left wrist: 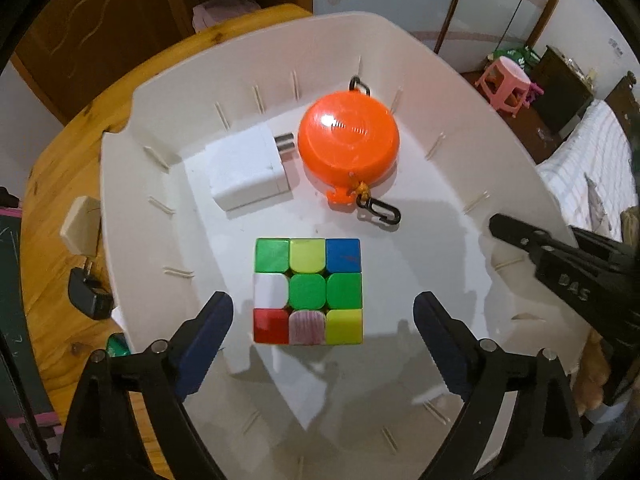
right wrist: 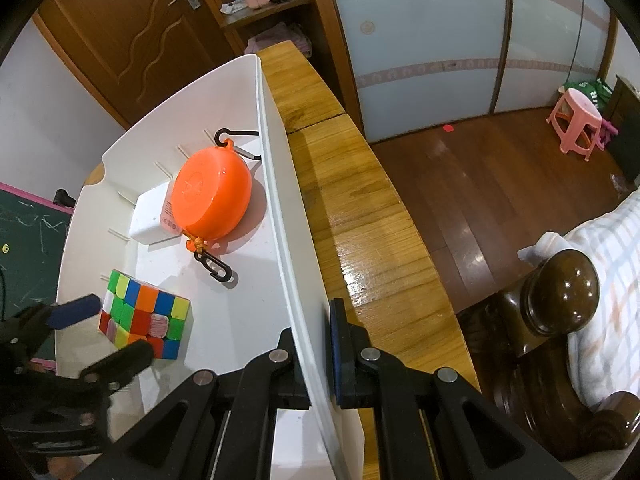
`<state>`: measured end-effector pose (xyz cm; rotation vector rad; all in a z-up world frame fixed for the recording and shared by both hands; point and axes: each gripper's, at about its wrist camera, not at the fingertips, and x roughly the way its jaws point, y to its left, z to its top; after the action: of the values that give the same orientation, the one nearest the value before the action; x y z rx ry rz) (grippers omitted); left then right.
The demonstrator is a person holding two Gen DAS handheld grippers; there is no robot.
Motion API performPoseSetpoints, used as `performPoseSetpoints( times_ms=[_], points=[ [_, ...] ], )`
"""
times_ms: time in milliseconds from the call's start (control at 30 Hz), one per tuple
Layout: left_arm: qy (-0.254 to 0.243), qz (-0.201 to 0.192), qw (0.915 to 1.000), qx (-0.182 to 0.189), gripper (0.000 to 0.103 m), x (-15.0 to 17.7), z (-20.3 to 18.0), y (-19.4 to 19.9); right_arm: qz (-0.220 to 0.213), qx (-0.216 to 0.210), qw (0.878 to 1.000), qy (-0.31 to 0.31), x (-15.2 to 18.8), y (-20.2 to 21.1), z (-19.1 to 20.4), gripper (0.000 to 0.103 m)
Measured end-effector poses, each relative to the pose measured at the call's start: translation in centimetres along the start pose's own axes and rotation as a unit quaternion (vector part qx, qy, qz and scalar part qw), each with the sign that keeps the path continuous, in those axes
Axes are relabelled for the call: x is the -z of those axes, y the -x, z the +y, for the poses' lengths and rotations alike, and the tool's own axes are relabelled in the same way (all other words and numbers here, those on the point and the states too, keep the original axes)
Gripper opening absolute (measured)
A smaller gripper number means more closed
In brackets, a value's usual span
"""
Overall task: Organize rigid objects
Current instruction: 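Move the left tool back to the beige plug charger on the table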
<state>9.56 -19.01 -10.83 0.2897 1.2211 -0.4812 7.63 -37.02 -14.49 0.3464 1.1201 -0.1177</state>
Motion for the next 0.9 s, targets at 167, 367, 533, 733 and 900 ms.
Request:
performPoseSetpoints(
  times_ms=[167, 367, 533, 733, 900],
  points=[
    [0.015, -0.017, 0.9996, 0.017, 0.093, 0.1, 1.5, 1.7, 0.001, 0.002, 1.0, 0.0, -0.2, 0.1, 0.0, 0.006],
    [0.041, -0.053, 0.9978, 0.006, 0.093, 0.6, 4.2, 4.5, 0.0, 0.004, 1.0, 0.0, -0.1, 0.1, 0.0, 0.006],
    [0.083, -0.083, 0.9929, -0.021, 0.093, 1.6, 8.2, 7.1, 0.001, 0.002, 1.0, -0.002, -0.1, 0.1, -0.1, 0.006],
    [0.142, -0.114, 0.982, -0.051, 0.093, 3.6, 12.9, 9.6, 0.005, 0.001, 1.0, -0.004, -0.2, 0.1, -0.2, 0.006],
    [0.165, -0.137, 0.9742, -0.071, 0.093, 4.6, 15.5, 11.4, 0.008, 0.004, 1.0, -0.003, -0.2, 0.0, -0.1, 0.006]
  ],
)
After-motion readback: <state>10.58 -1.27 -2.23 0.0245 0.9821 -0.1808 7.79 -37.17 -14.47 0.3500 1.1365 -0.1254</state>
